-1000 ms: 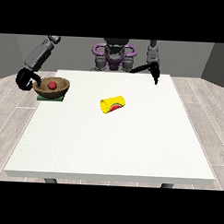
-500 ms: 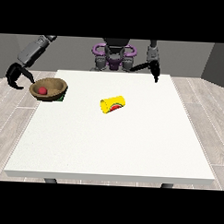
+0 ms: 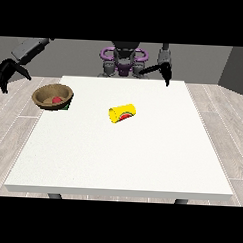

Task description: Pick the cup and pour the ball into the bowl, then pick the bowl and place it on the pad

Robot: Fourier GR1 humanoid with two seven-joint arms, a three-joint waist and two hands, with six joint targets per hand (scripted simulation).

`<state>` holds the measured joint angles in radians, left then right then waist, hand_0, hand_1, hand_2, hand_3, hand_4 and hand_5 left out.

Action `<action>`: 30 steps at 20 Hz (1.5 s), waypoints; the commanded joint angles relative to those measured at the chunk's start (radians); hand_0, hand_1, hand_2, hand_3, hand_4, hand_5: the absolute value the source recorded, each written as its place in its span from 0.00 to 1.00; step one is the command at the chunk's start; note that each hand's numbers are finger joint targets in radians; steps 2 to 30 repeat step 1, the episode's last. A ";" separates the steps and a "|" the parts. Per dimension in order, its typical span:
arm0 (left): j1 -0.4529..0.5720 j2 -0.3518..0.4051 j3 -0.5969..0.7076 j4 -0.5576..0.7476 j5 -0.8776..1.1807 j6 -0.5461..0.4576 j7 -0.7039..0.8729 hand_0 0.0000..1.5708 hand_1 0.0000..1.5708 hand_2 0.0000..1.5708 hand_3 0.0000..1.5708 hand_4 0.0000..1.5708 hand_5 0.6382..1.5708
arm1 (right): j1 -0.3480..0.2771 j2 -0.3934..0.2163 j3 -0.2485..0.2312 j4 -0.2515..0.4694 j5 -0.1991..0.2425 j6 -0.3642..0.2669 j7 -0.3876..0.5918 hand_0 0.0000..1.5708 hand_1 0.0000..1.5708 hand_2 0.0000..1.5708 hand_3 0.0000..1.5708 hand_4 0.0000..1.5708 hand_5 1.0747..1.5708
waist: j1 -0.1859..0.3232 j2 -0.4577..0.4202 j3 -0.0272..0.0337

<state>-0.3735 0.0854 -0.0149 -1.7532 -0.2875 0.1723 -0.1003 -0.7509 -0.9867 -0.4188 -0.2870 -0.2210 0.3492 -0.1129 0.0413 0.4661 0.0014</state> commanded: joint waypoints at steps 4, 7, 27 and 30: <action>0.027 0.001 0.033 0.116 0.028 -0.005 -0.065 0.00 0.00 0.00 0.00 0.00 1.00 | -0.029 -0.073 -0.026 -0.018 -0.045 0.138 0.087 0.00 0.00 0.12 0.18 0.00 0.86 | -0.030 -0.079 -0.0027; 0.027 0.001 0.033 0.116 0.028 -0.005 -0.065 0.00 0.00 0.00 0.00 0.00 1.00 | -0.029 -0.073 -0.026 -0.018 -0.045 0.138 0.087 0.00 0.00 0.12 0.18 0.00 0.86 | -0.030 -0.079 -0.0027; 0.027 0.001 0.033 0.116 0.028 -0.005 -0.065 0.00 0.00 0.00 0.00 0.00 1.00 | -0.029 -0.073 -0.026 -0.018 -0.045 0.138 0.087 0.00 0.00 0.12 0.18 0.00 0.86 | -0.030 -0.079 -0.0027; 0.027 0.001 0.033 0.116 0.028 -0.005 -0.065 0.00 0.00 0.00 0.00 0.00 1.00 | -0.029 -0.073 -0.026 -0.018 -0.045 0.138 0.087 0.00 0.00 0.12 0.18 0.00 0.86 | -0.030 -0.079 -0.0027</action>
